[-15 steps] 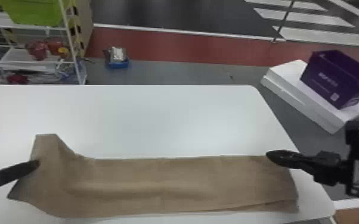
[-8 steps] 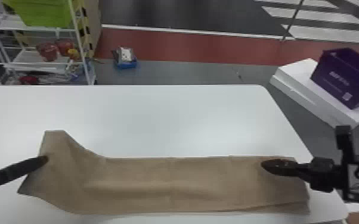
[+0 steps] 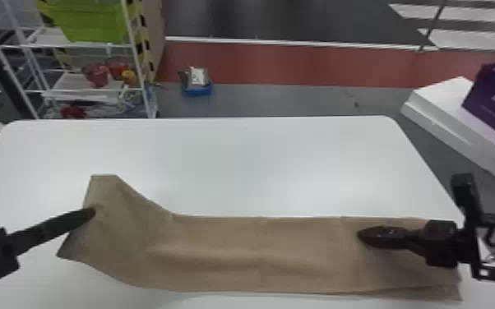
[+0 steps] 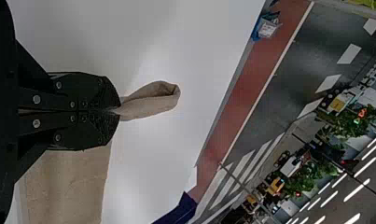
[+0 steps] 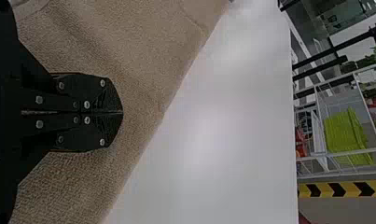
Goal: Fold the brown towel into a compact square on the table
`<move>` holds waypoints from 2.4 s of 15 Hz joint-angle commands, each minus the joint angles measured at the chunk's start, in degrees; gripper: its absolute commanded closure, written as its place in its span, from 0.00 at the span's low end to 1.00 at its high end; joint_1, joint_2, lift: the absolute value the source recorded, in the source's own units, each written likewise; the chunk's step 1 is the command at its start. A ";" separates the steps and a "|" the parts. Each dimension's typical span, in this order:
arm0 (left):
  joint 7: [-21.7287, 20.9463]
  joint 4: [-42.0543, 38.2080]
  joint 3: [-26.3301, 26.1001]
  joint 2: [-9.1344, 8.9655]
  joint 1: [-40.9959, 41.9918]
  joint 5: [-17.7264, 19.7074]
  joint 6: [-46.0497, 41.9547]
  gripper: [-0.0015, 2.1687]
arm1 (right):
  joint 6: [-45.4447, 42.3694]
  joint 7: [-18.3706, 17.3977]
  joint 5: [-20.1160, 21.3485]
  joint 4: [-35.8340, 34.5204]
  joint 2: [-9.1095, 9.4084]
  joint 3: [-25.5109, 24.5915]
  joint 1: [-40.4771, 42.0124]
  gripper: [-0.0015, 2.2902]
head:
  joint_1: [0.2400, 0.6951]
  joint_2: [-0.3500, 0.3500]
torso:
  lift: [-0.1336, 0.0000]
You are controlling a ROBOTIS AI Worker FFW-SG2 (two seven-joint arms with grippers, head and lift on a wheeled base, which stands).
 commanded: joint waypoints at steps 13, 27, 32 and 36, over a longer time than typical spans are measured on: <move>-0.65 -1.72 5.43 -0.15 -1.16 8.47 0.42 0.80 | 3.52 -0.63 3.04 1.92 8.45 11.33 -6.19 0.97 | 1.00 0.68 | 0.08; 2.78 -1.10 -4.32 -0.15 0.16 8.91 0.42 0.80 | 3.52 1.57 -7.24 -3.00 8.19 0.08 -3.11 0.03 | 1.00 0.55 | 0.08; 9.46 3.12 -16.19 -0.15 1.12 7.68 0.42 0.80 | -0.52 1.57 -11.29 -1.77 7.31 -2.91 -1.88 0.04 | 1.00 0.42 | 0.08; 14.38 6.54 -21.99 -0.15 0.68 7.68 -4.92 0.80 | -4.56 1.65 -14.19 0.78 4.94 -4.67 -1.26 0.04 | 1.00 0.30 | 0.08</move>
